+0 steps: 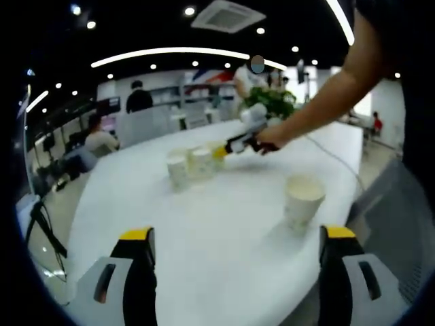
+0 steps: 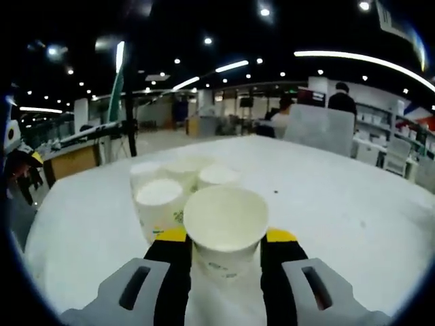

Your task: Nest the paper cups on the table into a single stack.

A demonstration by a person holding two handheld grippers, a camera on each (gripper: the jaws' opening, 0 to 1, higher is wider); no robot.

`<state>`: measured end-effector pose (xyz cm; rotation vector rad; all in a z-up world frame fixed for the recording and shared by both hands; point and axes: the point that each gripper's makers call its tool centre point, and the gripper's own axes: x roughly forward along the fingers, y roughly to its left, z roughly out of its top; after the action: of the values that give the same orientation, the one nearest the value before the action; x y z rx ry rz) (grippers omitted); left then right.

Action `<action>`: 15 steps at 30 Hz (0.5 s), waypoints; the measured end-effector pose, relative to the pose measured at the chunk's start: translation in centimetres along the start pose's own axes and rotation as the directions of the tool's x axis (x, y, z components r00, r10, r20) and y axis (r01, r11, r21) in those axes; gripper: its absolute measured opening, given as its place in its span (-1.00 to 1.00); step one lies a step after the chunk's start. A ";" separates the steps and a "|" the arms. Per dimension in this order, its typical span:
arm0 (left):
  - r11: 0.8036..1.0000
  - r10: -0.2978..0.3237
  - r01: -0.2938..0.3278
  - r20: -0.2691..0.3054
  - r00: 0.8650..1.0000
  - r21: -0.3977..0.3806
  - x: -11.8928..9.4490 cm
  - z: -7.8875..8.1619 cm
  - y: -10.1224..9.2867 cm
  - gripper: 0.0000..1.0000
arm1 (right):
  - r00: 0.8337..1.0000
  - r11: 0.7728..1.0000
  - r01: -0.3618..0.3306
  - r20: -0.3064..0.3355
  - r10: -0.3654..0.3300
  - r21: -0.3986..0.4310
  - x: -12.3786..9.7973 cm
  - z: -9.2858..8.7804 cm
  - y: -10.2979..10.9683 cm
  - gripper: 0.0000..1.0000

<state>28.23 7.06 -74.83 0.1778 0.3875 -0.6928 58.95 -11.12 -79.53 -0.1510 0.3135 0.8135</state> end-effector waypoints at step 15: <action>1.000 0.001 -0.002 -0.033 0.999 -0.025 0.1 -0.5 -0.2 0.94 | 0.999 1.000 0.023 0.038 -0.024 0.015 -1.1 4.3 -1.7 -0.30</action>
<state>28.00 7.07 -75.35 0.1659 0.4276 -0.6842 60.39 -11.95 -75.13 -0.1256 0.2813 0.7897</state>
